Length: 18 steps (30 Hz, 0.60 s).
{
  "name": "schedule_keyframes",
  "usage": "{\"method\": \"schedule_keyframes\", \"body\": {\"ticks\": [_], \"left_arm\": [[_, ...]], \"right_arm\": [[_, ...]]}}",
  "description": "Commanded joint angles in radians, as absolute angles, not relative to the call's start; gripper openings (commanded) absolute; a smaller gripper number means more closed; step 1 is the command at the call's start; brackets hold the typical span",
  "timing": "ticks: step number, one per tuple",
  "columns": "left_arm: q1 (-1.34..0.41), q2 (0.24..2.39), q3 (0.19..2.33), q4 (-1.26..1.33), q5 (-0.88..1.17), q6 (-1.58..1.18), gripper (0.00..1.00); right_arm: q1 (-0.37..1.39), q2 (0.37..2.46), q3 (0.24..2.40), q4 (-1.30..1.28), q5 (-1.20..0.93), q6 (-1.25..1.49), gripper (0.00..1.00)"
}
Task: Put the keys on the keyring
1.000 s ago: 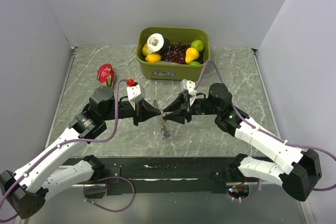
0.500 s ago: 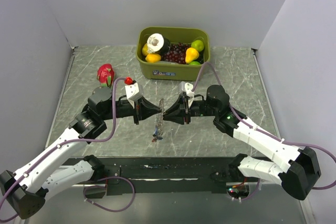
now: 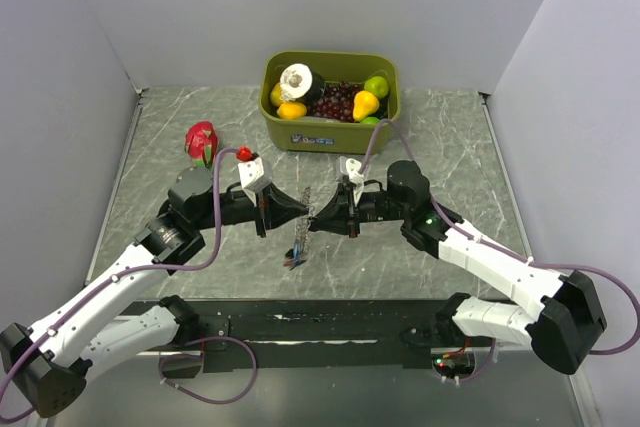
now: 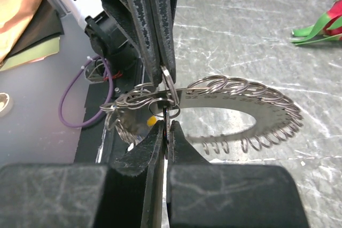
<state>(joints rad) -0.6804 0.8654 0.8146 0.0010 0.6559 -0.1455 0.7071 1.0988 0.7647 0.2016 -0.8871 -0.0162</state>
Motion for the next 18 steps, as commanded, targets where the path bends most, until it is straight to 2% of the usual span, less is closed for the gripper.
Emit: {"method": "schedule_keyframes", "body": {"ticks": [1, 10, 11, 13, 14, 16, 17, 18], "left_arm": [[-0.680, 0.841, 0.827, 0.127, 0.667, -0.173, 0.01], [-0.680, 0.853, 0.811, 0.153, 0.684, -0.192, 0.01], [-0.680, 0.853, 0.810, 0.150, 0.683, -0.192, 0.01], [-0.680, 0.848, 0.808, 0.141, 0.686, -0.186, 0.01], [-0.680, 0.845, 0.810, 0.134, 0.689, -0.183, 0.01], [-0.680, 0.839, 0.811, 0.120, 0.692, -0.169, 0.01], [-0.680, 0.838, 0.815, 0.108, 0.696, -0.166, 0.01], [-0.678, 0.835, 0.815, 0.106, 0.703, -0.164, 0.01]], "right_arm": [[0.704, 1.118, 0.790, 0.215, -0.911, -0.031, 0.00], [0.716, 1.112, 0.790, 0.210, -0.905, -0.026, 0.01], [0.716, 1.100, 0.787, 0.209, -0.896, -0.028, 0.12], [0.715, 1.047, 0.769, 0.207, -0.859, -0.032, 0.23], [0.715, 1.026, 0.762, 0.210, -0.853, -0.032, 0.33], [0.713, 0.970, 0.750, 0.206, -0.815, -0.035, 0.43], [0.713, 0.954, 0.749, 0.199, -0.805, -0.041, 0.53], [0.712, 0.939, 0.749, 0.193, -0.796, -0.049, 0.59]]}}
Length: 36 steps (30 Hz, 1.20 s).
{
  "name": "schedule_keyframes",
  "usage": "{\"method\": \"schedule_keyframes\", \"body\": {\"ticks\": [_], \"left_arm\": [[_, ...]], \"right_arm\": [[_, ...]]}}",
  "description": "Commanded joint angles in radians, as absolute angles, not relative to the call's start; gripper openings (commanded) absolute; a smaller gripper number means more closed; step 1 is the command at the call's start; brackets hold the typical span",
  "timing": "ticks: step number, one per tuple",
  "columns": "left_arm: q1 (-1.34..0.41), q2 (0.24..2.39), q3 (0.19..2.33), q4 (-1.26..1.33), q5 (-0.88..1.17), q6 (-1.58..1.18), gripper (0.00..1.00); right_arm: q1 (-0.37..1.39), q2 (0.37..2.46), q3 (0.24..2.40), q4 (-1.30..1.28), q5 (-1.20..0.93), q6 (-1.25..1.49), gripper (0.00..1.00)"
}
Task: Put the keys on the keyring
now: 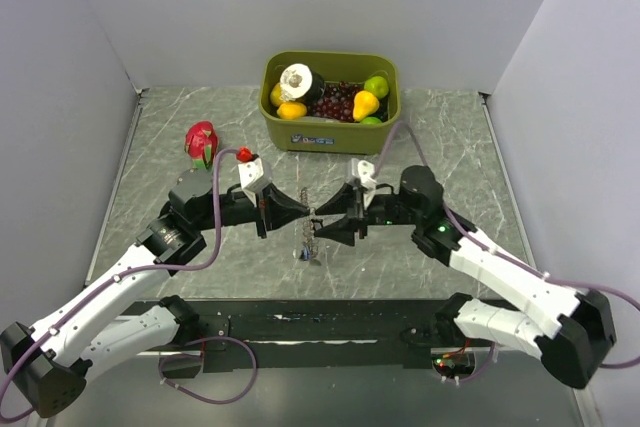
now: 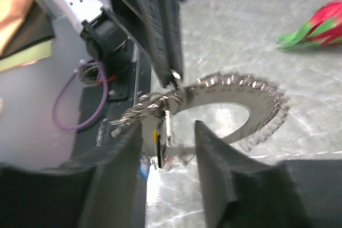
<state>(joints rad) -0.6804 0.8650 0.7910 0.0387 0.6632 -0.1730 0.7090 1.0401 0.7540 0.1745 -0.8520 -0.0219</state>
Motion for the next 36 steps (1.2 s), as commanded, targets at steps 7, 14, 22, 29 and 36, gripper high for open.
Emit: {"method": "schedule_keyframes", "body": {"ticks": [7, 14, 22, 29, 36], "left_arm": [[-0.680, 0.831, 0.796, 0.164, 0.781, -0.184, 0.01], [-0.680, 0.821, 0.776, 0.221, 0.830, -0.207, 0.01], [-0.678, 0.821, 0.782, 0.233, 0.862, -0.218, 0.01], [-0.680, 0.822, 0.790, 0.213, 0.862, -0.212, 0.01], [-0.680, 0.822, 0.831, 0.089, 0.835, -0.149, 0.01]], "right_arm": [[0.704, 0.900, 0.762, 0.232, -0.836, -0.017, 0.77], [0.704, 0.945, 0.782, 0.328, -0.890, 0.074, 0.58], [0.704, 0.983, 0.784, 0.394, -0.888, 0.113, 0.49], [0.704, 1.019, 0.805, 0.388, -0.907, 0.143, 0.00], [0.704, 1.015, 0.848, 0.246, -0.874, 0.075, 0.00]]}}
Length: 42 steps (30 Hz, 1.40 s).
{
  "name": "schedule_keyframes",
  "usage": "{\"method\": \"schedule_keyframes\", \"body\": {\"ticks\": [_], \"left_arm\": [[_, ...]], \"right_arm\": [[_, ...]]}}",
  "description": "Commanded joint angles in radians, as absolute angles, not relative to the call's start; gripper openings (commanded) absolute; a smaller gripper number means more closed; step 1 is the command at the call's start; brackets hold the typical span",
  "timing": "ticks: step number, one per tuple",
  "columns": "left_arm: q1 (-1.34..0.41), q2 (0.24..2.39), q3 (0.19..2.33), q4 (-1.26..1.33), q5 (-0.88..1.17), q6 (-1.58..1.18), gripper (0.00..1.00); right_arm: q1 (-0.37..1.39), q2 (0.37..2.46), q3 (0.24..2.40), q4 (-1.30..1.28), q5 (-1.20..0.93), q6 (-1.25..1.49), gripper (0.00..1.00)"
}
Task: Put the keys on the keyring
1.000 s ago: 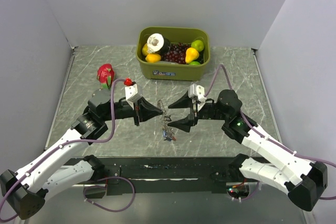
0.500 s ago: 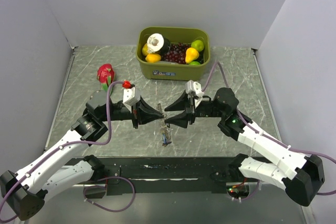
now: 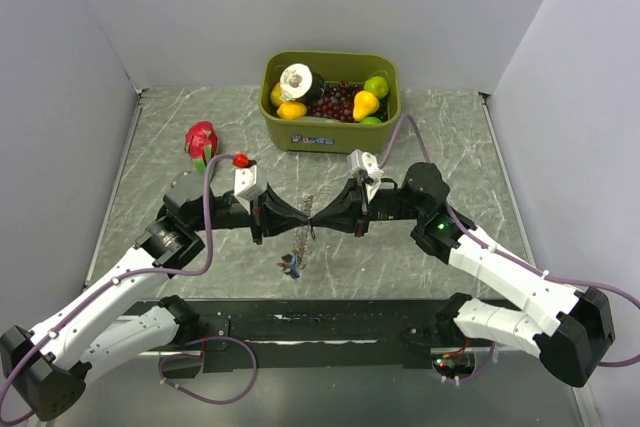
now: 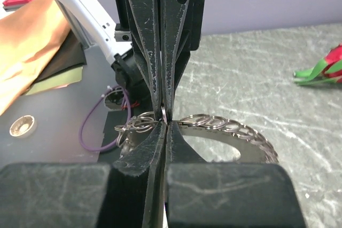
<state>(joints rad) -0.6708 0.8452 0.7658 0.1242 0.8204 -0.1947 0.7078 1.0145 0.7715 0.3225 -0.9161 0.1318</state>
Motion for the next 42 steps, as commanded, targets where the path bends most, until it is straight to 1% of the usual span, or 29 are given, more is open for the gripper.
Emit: {"method": "schedule_keyframes", "body": {"ticks": [1, 2, 3, 4, 6, 7, 9, 10, 13, 14, 16, 21, 26, 36, 39, 42], "left_arm": [[-0.680, 0.825, 0.853, 0.065, 0.827, -0.135, 0.02], [-0.680, 0.827, 0.867, 0.036, 0.812, -0.105, 0.10], [-0.680, 0.828, 0.880, 0.003, 0.802, -0.086, 0.15], [-0.680, 0.831, 0.914, -0.073, 0.792, -0.068, 0.28], [-0.680, 0.851, 0.966, -0.142, 0.760, -0.026, 0.41], [-0.680, 0.860, 0.994, -0.241, 0.752, -0.011, 0.50], [-0.680, 0.909, 1.073, -0.328, 0.721, 0.078, 0.55], [-0.678, 0.929, 1.101, -0.425, 0.719, 0.101, 0.57], [-0.678, 1.017, 1.192, -0.544, 0.706, 0.170, 0.60], [-0.680, 1.057, 1.209, -0.607, 0.706, 0.199, 0.61], [-0.680, 1.089, 1.235, -0.632, 0.719, 0.215, 0.62], [-0.680, 1.138, 1.244, -0.633, 0.733, 0.218, 0.63], [-0.683, 1.187, 1.264, -0.641, 0.776, 0.201, 0.58], [-0.707, 1.198, 1.244, -0.548, 0.793, 0.161, 0.50], [-0.715, 1.213, 1.247, -0.552, 0.792, 0.161, 0.44], [-0.724, 1.232, 1.256, -0.571, 0.781, 0.164, 0.42]], "right_arm": [[0.704, 1.017, 0.860, 0.215, -0.871, 0.058, 0.00], [0.704, 1.022, 0.873, 0.181, -0.870, 0.019, 0.00], [0.704, 1.034, 0.911, 0.091, -0.868, 0.009, 0.00], [0.704, 1.040, 0.929, 0.053, -0.867, -0.033, 0.00], [0.704, 1.061, 0.985, -0.071, -0.868, -0.098, 0.00], [0.704, 1.068, 1.002, -0.118, -0.868, -0.144, 0.00], [0.704, 1.103, 1.066, -0.255, -0.871, -0.196, 0.00], [0.704, 1.115, 1.087, -0.297, -0.873, -0.242, 0.00], [0.703, 1.166, 1.166, -0.452, -0.888, -0.329, 0.00], [0.704, 1.187, 1.198, -0.490, -0.891, -0.351, 0.00], [0.704, 1.204, 1.218, -0.559, -0.900, -0.392, 0.00], [0.704, 1.215, 1.229, -0.584, -0.904, -0.416, 0.00], [0.704, 1.200, 1.200, -0.538, -0.923, -0.402, 0.00], [0.704, 1.203, 1.180, -0.492, -0.927, -0.374, 0.00], [0.704, 1.197, 1.174, -0.477, -0.927, -0.368, 0.00], [0.703, 1.189, 1.170, -0.468, -0.919, -0.364, 0.00]]}}
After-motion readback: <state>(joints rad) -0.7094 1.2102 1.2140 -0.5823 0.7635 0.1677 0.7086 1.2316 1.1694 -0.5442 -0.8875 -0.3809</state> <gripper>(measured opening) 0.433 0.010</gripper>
